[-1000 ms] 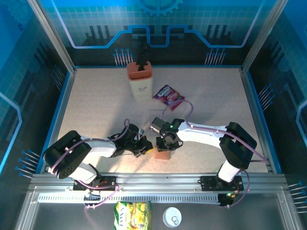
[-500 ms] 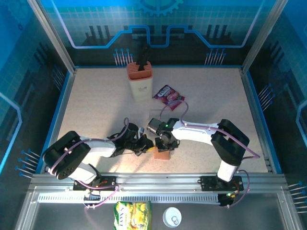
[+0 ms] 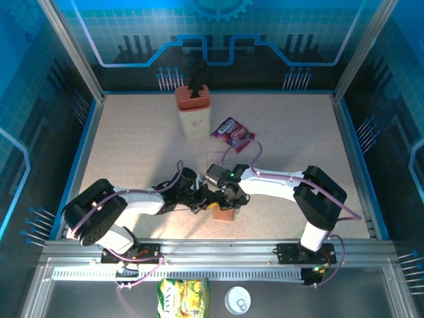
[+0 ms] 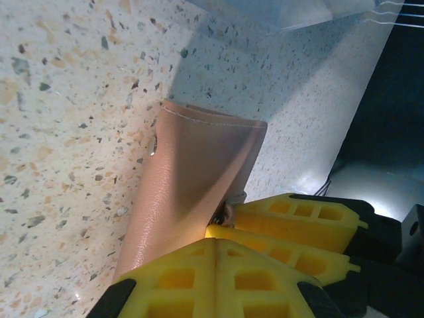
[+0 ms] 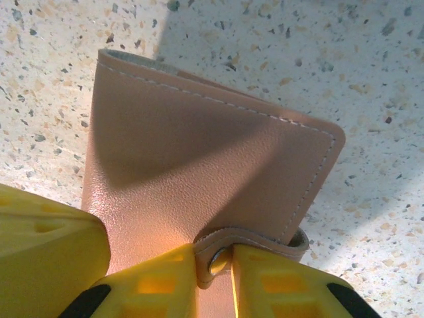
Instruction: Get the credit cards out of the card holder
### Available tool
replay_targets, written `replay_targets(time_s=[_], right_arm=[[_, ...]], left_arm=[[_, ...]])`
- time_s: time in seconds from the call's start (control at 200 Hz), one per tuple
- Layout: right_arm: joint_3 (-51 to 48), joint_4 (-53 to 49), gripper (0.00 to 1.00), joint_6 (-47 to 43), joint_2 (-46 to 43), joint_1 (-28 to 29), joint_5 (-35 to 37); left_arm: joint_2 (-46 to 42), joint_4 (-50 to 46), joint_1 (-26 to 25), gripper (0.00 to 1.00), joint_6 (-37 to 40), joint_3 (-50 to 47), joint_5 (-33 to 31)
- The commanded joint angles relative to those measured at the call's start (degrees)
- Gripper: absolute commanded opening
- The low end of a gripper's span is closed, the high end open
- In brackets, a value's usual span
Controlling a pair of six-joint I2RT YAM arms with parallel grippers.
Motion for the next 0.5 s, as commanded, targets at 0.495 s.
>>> replay_targets(time_s=[0.495], right_arm=[[-2.67, -3.07, 0.21, 1.54, -6.18, 0.4, 3.41]], left_arm=[[2.14, -3.04, -0.45, 0.0, -1.07, -2.11, -1.31]])
